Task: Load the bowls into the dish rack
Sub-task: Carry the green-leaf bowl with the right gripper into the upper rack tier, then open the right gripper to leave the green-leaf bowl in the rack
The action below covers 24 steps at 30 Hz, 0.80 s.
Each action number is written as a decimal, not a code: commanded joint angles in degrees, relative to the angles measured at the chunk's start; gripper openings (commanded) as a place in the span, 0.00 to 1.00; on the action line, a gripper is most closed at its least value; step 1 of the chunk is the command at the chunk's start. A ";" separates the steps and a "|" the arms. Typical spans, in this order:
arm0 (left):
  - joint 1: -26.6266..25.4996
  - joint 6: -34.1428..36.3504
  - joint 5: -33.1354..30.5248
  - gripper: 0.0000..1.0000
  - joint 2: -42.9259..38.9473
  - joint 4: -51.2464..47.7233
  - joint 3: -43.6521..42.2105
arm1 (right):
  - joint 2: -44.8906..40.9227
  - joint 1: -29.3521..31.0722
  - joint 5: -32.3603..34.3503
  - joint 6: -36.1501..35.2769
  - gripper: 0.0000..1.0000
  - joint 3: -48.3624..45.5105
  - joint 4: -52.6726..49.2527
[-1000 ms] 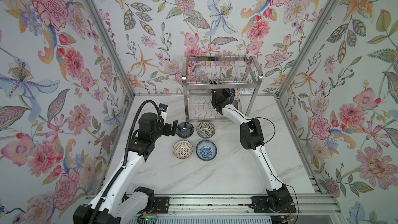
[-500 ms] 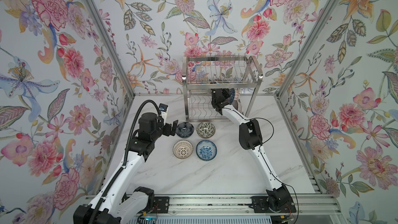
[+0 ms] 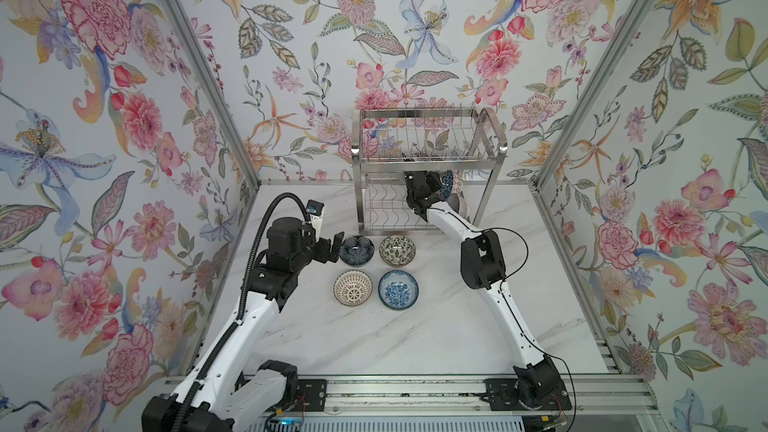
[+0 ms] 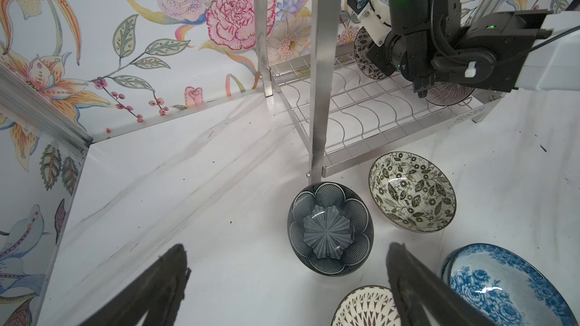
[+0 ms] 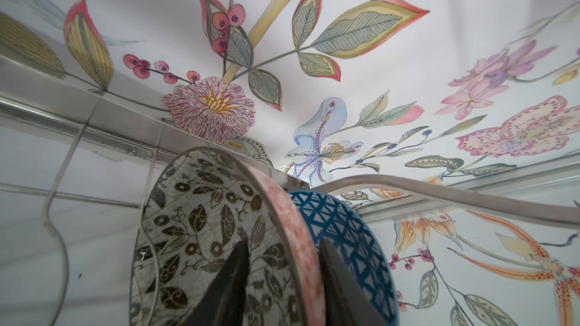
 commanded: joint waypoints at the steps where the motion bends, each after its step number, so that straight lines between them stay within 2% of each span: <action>1: 0.58 0.58 0.74 0.99 -0.99 0.68 -0.94 | -6.40 1.04 -1.02 1.27 0.63 -1.76 -1.45; 4: 0.64 0.16 0.36 0.99 -1.47 0.59 -0.96 | -10.53 2.04 -1.54 1.55 0.97 -6.40 -1.46; 5: 0.59 0.06 0.00 0.99 -1.61 0.30 -0.81 | -12.19 2.48 -2.09 1.85 0.99 -8.56 -1.50; 12: 0.56 -0.87 -1.58 0.99 -2.31 -1.61 0.40 | -22.57 5.68 -4.17 6.94 0.99 -24.97 -1.52; 19: 0.50 -2.30 -2.52 0.99 -3.16 -4.93 2.63 | -33.19 10.00 -5.12 15.44 0.99 -45.19 1.16; 24: 0.43 -4.22 -2.56 0.99 -6.21 -7.58 3.19 | -41.32 12.52 -4.44 17.33 0.99 -55.73 4.28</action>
